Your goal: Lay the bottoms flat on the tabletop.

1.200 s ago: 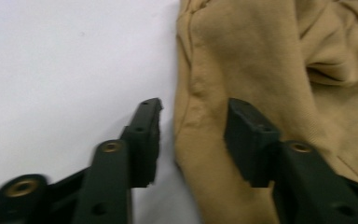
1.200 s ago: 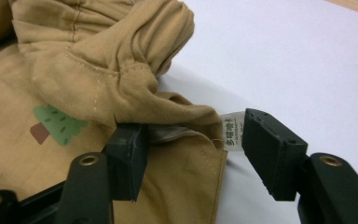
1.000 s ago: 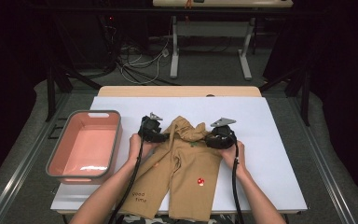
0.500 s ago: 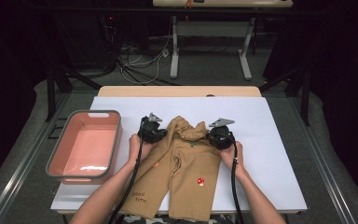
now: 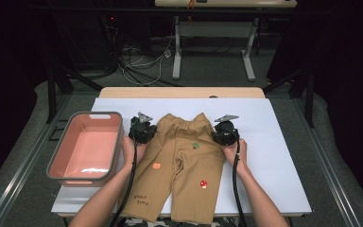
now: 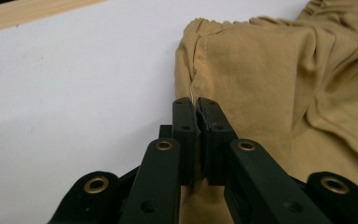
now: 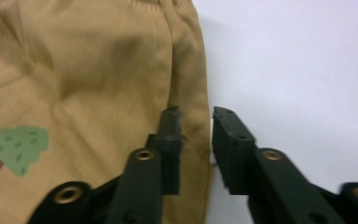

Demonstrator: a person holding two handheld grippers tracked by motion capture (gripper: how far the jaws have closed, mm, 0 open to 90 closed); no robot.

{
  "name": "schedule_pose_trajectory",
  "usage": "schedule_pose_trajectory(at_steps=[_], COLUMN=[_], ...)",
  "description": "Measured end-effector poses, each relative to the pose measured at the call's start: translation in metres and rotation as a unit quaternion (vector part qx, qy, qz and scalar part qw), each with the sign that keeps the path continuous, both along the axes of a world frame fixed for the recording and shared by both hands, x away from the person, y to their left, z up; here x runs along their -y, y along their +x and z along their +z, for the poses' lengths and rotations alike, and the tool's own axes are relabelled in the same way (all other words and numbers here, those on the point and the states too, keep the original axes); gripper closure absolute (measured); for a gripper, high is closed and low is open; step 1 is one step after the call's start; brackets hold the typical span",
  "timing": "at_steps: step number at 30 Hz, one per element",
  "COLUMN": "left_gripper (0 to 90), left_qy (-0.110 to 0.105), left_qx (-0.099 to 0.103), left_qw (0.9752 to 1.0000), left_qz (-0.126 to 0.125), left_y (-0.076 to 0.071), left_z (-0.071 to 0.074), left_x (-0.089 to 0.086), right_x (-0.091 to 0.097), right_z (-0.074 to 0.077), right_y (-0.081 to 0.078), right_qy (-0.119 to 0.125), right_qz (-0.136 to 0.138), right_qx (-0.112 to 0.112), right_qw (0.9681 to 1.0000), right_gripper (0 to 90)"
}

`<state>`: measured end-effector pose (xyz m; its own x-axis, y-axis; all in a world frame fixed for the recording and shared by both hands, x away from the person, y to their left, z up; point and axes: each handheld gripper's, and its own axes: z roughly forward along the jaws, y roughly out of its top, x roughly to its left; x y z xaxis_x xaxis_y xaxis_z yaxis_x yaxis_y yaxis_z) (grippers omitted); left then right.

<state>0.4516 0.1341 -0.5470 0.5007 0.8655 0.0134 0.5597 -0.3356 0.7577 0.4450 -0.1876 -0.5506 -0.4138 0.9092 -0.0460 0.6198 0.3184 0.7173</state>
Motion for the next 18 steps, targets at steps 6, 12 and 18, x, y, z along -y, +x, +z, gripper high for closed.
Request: schedule_pose_trajectory(at_steps=[6, 12, 18], left_gripper=[81.0, 61.9, 51.9], left_qy=[0.006, 0.013, -0.011], left_qx=[-0.012, -0.034, -0.03], left_qw=[0.9999, 0.9993, 0.9995], left_qz=[-0.004, -0.008, 0.004], left_y=[0.0, 0.005, 0.012], left_z=[-0.003, -0.013, -0.008], left_x=[0.002, 0.005, 0.001], right_x=[0.006, 0.003, 0.005], right_z=[-0.003, -0.005, -0.004], right_y=[-0.007, -0.007, -0.001], right_qy=[0.023, 0.022, 0.031], right_qz=[0.009, 0.018, 0.017], right_qx=[-0.028, -0.038, -0.028], right_qw=[0.9993, 0.9989, 0.999], right_gripper=[50.7, 49.0, 51.0])
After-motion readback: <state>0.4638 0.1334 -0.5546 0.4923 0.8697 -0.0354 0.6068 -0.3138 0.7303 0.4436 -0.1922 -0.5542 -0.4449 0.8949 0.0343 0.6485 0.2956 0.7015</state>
